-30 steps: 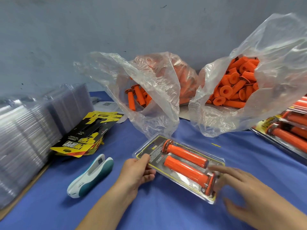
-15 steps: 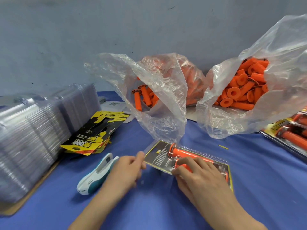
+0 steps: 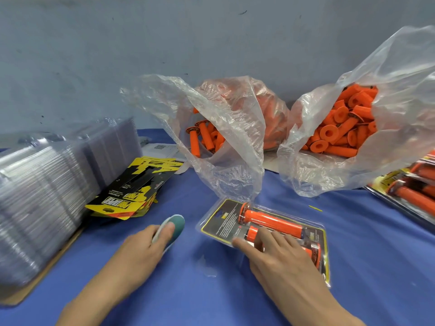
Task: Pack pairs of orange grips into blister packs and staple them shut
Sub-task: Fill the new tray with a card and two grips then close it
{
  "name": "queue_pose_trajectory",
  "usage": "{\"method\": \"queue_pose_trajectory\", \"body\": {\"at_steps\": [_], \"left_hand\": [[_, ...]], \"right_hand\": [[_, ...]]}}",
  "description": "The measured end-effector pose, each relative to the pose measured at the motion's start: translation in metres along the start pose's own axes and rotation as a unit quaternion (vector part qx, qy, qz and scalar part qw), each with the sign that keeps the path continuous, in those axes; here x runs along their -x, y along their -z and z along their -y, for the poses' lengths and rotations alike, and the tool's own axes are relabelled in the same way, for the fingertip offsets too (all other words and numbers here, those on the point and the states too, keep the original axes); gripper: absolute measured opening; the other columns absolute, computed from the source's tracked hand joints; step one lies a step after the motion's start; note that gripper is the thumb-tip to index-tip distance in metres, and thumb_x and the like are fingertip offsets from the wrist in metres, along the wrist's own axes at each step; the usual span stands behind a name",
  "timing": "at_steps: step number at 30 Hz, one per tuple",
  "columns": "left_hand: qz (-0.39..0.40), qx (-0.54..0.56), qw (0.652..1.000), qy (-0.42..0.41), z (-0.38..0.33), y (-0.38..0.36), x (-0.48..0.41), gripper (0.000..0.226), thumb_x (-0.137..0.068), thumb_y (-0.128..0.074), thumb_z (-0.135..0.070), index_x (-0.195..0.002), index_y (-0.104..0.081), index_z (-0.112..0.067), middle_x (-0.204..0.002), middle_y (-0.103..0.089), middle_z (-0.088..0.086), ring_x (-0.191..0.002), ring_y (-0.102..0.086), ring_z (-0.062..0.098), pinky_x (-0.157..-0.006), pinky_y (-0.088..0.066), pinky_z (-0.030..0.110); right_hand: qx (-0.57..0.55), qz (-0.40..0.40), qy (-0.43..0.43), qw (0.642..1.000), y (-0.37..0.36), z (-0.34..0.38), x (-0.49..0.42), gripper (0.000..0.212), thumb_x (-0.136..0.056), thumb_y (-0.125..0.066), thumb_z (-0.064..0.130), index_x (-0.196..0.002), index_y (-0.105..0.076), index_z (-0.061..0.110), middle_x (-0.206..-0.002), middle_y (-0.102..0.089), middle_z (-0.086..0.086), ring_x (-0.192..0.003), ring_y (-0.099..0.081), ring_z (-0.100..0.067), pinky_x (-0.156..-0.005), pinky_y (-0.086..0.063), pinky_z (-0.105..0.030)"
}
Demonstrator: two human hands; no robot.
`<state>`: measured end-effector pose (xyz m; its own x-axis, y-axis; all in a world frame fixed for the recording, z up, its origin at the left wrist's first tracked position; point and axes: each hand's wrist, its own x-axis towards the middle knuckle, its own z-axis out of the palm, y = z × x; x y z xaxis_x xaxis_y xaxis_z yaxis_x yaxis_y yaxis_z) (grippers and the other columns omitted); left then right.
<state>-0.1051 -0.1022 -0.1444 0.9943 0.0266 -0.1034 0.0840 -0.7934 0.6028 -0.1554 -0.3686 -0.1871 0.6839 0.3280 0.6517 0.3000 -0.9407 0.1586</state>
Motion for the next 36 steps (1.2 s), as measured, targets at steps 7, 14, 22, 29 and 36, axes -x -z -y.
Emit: {"method": "queue_pose_trajectory", "body": {"at_steps": [7, 14, 22, 29, 36], "left_hand": [[0.137, 0.336, 0.919, 0.156, -0.026, -0.035, 0.007, 0.051, -0.091, -0.055, -0.041, -0.060, -0.077, -0.007, -0.064, -0.071, 0.018, -0.060, -0.070, 0.025, -0.078, -0.057, 0.035], [0.183, 0.312, 0.920, 0.152, -0.041, -0.043, 0.009, 0.061, -0.077, -0.053, -0.065, -0.065, -0.078, -0.011, -0.077, -0.070, 0.030, -0.064, -0.067, 0.038, -0.069, -0.058, 0.045], [0.234, 0.314, 0.911, 0.129, -0.052, -0.050, 0.020, 0.071, -0.089, -0.039, -0.073, -0.095, -0.065, -0.007, -0.067, -0.068, 0.022, -0.048, -0.061, 0.029, -0.048, -0.050, 0.026], [0.216, 0.364, 0.899, 0.109, -0.057, -0.052, 0.016, 0.078, -0.074, -0.057, -0.074, -0.093, -0.073, 0.000, -0.079, -0.071, 0.019, -0.058, -0.062, 0.029, -0.051, -0.052, 0.029], [0.215, 0.342, 0.909, 0.102, -0.059, -0.057, 0.018, 0.069, -0.080, -0.053, -0.072, -0.073, -0.074, -0.007, -0.067, -0.066, 0.016, -0.048, -0.058, 0.025, -0.045, -0.048, 0.025]], "right_hand": [[-0.004, 0.044, -0.009, 0.999, 0.004, 0.002, -0.002, 0.041, -0.074, -0.049, 0.013, -0.107, -0.067, 0.031, -0.083, -0.054, 0.001, -0.067, -0.058, -0.023, -0.059, -0.046, -0.036], [0.006, 0.070, 0.005, 0.998, 0.011, 0.000, 0.001, 0.045, -0.075, -0.042, 0.012, -0.106, -0.068, 0.031, -0.082, -0.053, 0.001, -0.064, -0.054, -0.022, -0.058, -0.043, -0.033], [-0.012, 0.109, -0.011, 0.994, 0.026, 0.018, -0.007, 0.033, -0.079, -0.047, 0.018, -0.099, -0.070, 0.031, -0.082, -0.055, 0.004, -0.071, -0.055, -0.015, -0.061, -0.046, -0.028], [0.006, 0.036, 0.021, 0.999, 0.011, 0.011, -0.001, 0.037, -0.078, -0.040, 0.015, -0.096, -0.069, 0.030, -0.078, -0.052, 0.002, -0.062, -0.051, -0.020, -0.058, -0.044, -0.032], [0.005, 0.012, 0.008, 1.000, 0.003, 0.013, 0.001, 0.033, -0.082, -0.043, 0.015, -0.099, -0.068, 0.026, -0.083, -0.056, 0.000, -0.067, -0.054, -0.022, -0.060, -0.049, -0.035]]}}
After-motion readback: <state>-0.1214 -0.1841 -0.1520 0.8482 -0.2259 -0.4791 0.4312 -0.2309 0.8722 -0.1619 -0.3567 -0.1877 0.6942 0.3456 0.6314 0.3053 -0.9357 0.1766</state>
